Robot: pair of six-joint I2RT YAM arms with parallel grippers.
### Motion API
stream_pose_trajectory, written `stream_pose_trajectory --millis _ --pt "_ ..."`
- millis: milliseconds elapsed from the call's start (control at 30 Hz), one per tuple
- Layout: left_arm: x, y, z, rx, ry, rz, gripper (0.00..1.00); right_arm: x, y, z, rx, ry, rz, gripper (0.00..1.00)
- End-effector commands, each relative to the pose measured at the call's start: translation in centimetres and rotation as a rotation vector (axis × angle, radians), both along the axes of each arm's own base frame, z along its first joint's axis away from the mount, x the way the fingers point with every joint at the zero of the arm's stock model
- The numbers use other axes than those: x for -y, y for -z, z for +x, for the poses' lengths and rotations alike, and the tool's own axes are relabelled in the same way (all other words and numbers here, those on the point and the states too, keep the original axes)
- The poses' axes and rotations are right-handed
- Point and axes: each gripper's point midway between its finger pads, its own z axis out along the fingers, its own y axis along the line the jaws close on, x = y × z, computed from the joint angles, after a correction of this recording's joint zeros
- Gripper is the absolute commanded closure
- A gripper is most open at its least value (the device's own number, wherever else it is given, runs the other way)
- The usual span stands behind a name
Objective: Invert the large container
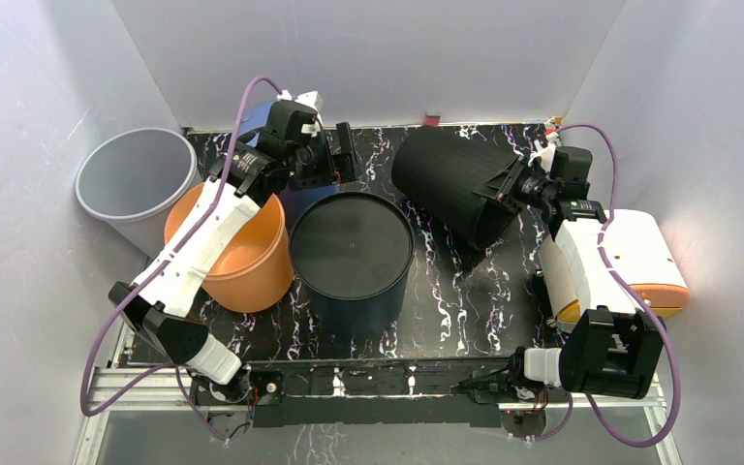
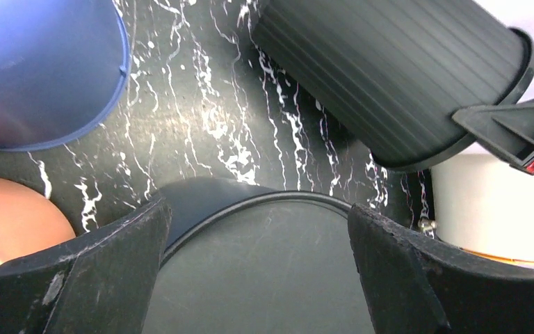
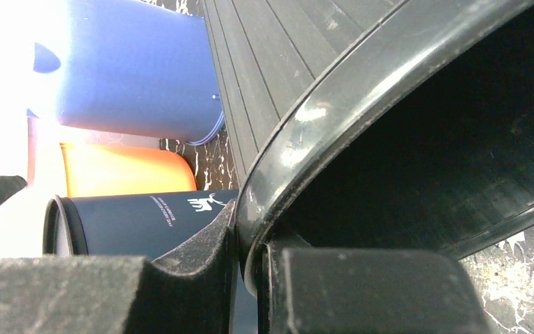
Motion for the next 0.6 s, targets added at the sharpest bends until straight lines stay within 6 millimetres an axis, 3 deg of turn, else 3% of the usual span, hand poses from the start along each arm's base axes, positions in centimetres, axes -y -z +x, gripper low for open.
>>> stream_pose_trajectory --millis 0,100,233,333,467,567 --pt "0.5 1.5 -1.9 -0.080 0.041 -0.015 0.02 -0.2 -2.3 0.5 0.087 -0.026 0.005 1.00" --pt "-0.2 3.7 -3.2 -0.155 0.007 -0.005 0.02 -0.2 -2.3 0.4 0.085 -0.025 0.001 1.00" --pt "0.1 4.7 -4.8 -0.193 0.008 -0.071 0.02 -0.1 -1.9 0.4 0.080 -0.024 -0.001 1.00" --pt "2.3 5.0 -5.9 -0.207 0.049 -0.132 0.02 -0.2 -1.7 0.4 0.073 -0.025 0.000 1.00" --pt "6.8 6.0 -7.7 -0.228 0.136 -0.149 0.02 -0.1 -1.7 0.5 0.073 -0.019 -0.001 1.00" --pt "8.7 6.9 -8.0 -0.251 0.175 -0.161 0.02 0.0 -1.8 0.5 0.073 -0.017 -0.002 1.00"
